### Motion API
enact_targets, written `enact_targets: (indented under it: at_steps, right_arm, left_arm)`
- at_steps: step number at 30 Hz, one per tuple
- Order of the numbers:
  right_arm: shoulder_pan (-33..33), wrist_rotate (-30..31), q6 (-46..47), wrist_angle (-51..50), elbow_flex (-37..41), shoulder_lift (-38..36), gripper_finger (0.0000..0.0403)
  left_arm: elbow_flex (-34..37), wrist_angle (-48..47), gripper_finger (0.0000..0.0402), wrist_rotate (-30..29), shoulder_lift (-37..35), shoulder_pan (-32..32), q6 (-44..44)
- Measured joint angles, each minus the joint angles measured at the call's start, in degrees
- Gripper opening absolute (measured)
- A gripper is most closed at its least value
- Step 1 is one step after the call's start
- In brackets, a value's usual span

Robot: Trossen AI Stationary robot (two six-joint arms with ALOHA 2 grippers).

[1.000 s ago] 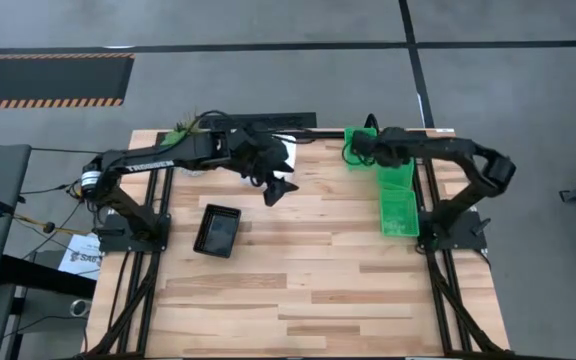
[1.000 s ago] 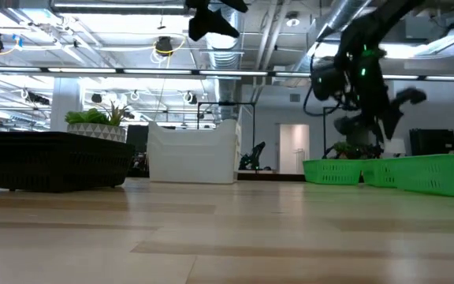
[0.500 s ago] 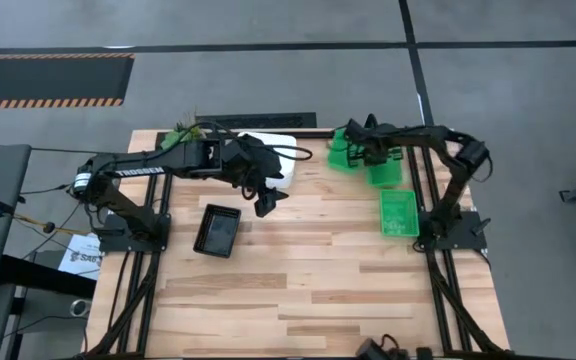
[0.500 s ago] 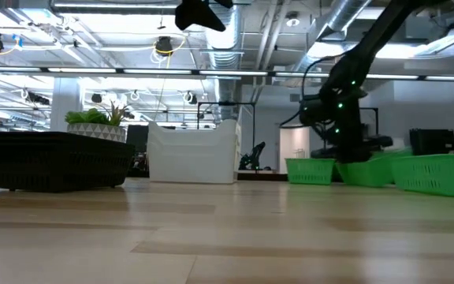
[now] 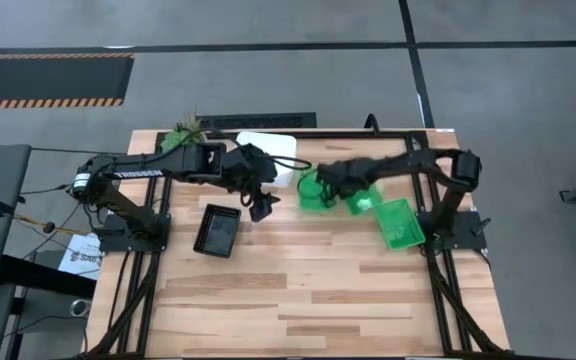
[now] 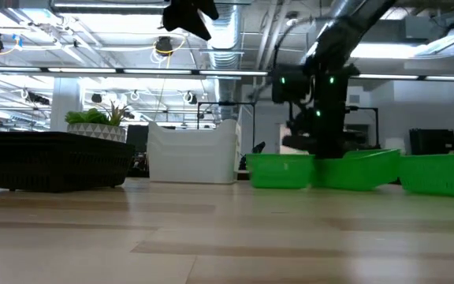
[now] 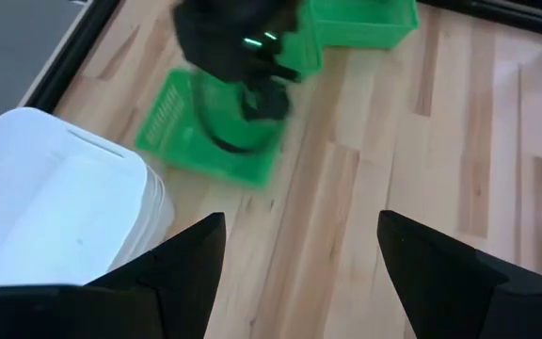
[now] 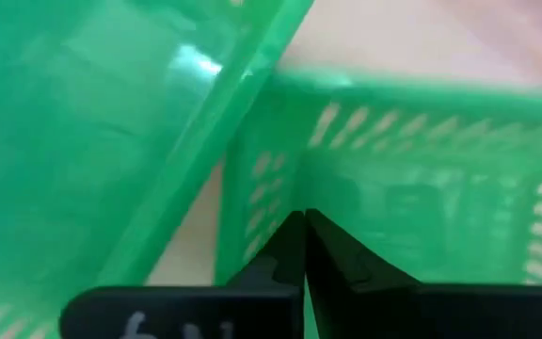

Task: Stack baskets by color
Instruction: Move the green bins to the center of the table

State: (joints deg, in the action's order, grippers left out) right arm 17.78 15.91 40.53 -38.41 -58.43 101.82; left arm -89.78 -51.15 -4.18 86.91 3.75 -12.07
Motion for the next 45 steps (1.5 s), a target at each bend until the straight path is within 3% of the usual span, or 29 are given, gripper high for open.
enact_targets:
  at_steps: [9,16,21,27,29,34,38,45]
  right_arm:
    - [-14.4,-3.2,0.1,7.5,-1.4,-2.8,0.0028]
    - [-20.4,-1.6,3.6,-5.3,-6.8,-10.0,0.0016]
    - [-27.3,5.9,22.1,-28.3,-9.2,-16.8,0.001]
    - [-35.7,4.5,48.8,-49.9,-6.2,-19.0,0.0014]
    - [-38.0,2.2,54.3,-52.0,-4.8,-18.2,0.0014]
    - [-40.8,-3.5,57.5,-45.5,1.7,-15.6,0.0012]
    - [-42.0,-4.5,56.3,-37.3,3.2,-12.0,0.0014]
    - [-42.6,-5.5,44.7,-14.1,1.6,-9.6,0.0015]
  left_arm:
    - [0.0,-0.2,0.0265,-0.5,0.0,-0.9,-1.1]
    - [0.0,-0.5,0.0265,-1.0,0.0,-1.0,-2.2]
    - [0.0,-0.5,0.0265,-1.2,0.0,-2.0,-2.2]
    - [1.1,1.4,0.0265,-2.7,0.1,-3.8,-1.2]
    - [1.5,1.7,0.0265,-2.7,0.1,-4.2,-1.2]
    - [5.1,4.2,0.0265,-2.7,0.1,-5.6,-2.6]
    - [6.7,4.7,0.0265,-2.7,0.1,-6.2,-4.7]
    - [6.8,5.0,0.0265,-2.6,0.1,-8.2,-6.1]
